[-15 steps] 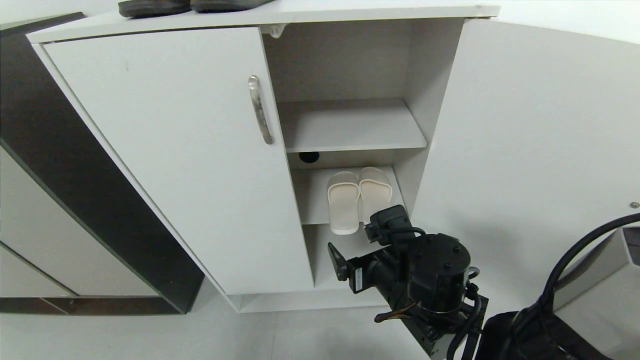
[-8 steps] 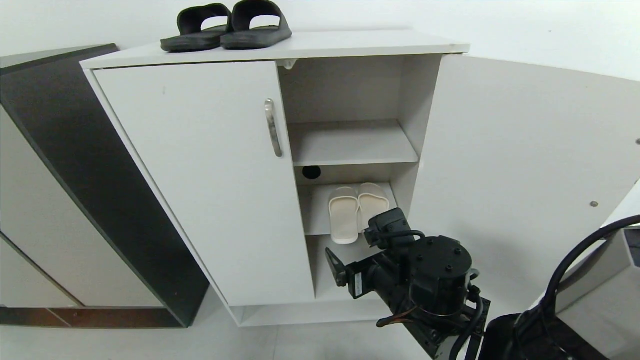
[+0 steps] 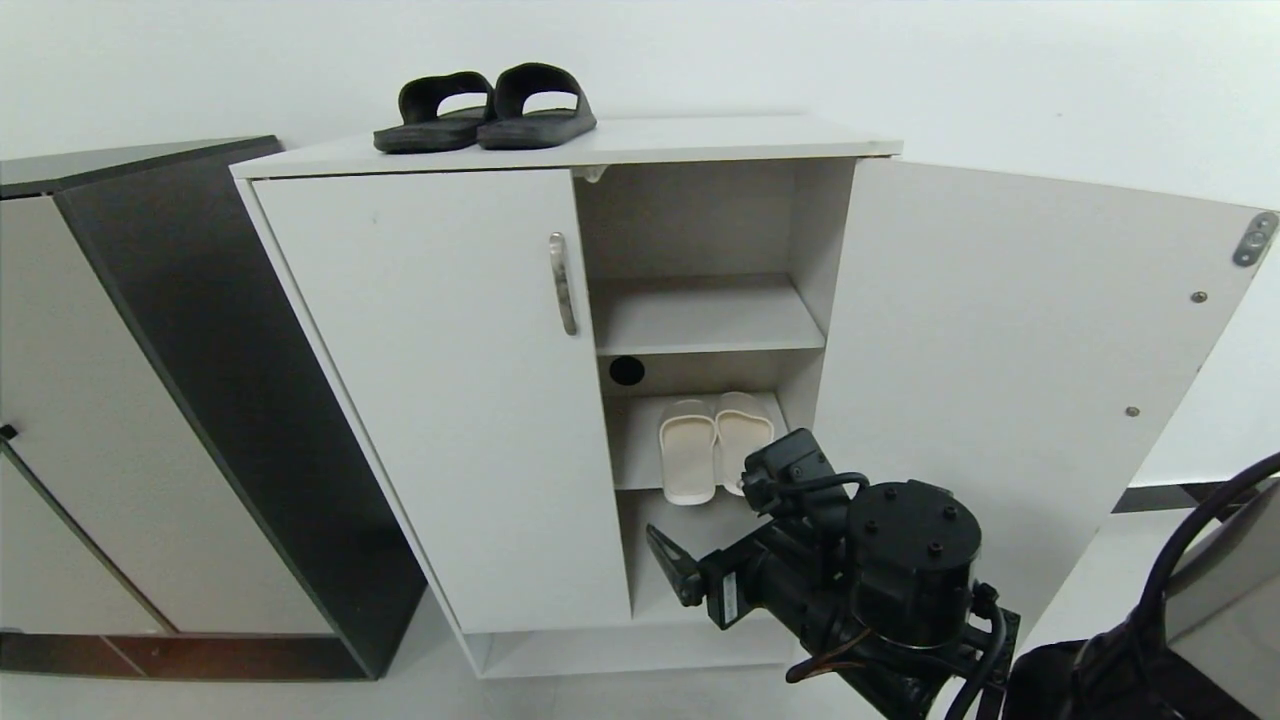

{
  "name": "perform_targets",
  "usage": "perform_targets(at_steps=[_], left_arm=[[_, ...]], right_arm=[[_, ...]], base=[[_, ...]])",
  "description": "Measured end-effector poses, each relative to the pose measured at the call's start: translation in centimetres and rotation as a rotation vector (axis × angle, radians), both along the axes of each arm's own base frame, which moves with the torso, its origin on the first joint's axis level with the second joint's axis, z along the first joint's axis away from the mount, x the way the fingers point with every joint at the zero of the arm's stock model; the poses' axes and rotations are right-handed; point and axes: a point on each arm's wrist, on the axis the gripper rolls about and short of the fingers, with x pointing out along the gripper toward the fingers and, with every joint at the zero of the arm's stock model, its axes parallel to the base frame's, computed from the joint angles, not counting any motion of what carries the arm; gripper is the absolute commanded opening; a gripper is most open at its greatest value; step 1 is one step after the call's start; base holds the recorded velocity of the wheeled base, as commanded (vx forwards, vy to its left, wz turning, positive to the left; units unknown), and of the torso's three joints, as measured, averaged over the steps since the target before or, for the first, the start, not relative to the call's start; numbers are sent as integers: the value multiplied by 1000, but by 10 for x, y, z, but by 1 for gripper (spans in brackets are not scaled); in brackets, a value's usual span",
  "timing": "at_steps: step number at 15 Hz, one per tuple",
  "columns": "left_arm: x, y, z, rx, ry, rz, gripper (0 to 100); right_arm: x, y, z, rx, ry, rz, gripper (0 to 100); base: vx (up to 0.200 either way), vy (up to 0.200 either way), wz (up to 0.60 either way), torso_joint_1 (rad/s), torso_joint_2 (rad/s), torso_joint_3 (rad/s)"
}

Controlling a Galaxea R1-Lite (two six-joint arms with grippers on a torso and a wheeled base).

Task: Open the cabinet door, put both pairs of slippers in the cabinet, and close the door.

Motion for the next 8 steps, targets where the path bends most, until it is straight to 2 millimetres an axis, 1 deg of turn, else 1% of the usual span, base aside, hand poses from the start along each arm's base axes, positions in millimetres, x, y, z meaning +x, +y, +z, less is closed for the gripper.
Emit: perform_targets(at_steps=[3, 8], left_arm=[[0, 0, 0, -1, 0, 0, 0], [0, 0, 0, -1, 0, 0, 0]], right_arm=[[1, -1, 0, 1, 0, 7, 100], [4, -3, -1, -1, 2, -5, 100]], base=[[0, 0, 0, 0, 0, 0], [0, 200, 0, 6, -1, 12]])
